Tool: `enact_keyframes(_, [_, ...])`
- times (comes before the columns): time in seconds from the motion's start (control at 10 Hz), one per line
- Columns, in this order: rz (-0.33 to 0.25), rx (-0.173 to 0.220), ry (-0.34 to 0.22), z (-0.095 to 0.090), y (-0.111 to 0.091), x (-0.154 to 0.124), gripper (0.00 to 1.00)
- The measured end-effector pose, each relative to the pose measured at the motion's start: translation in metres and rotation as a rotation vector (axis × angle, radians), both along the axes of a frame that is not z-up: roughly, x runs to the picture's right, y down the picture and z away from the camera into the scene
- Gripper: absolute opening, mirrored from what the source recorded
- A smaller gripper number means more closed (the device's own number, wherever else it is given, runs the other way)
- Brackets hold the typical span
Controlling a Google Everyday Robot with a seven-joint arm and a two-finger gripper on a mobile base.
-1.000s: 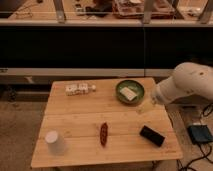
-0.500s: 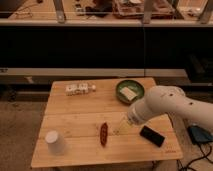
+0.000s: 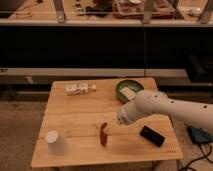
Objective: Place the pepper on the white sponge
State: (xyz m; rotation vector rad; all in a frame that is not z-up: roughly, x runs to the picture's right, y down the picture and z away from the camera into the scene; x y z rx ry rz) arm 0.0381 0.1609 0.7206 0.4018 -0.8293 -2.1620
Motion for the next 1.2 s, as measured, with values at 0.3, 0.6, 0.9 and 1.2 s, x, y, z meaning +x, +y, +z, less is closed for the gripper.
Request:
enact_keyframes(0.3, [-0.008,-0.004,0.012,0.012,0.006,0.004,0.75])
enact_keyframes(0.6, [-0.010,-0.001,0.017,0.012,0.006,0.005,0.75])
enact_keyframes(0.9, [0.031,-0.003,0.044,0.027,0.023,-0.005,0.75])
enact_keyframes(1.2, [0.063,-0.018,0.077,0.045,0.040,-0.013,0.75])
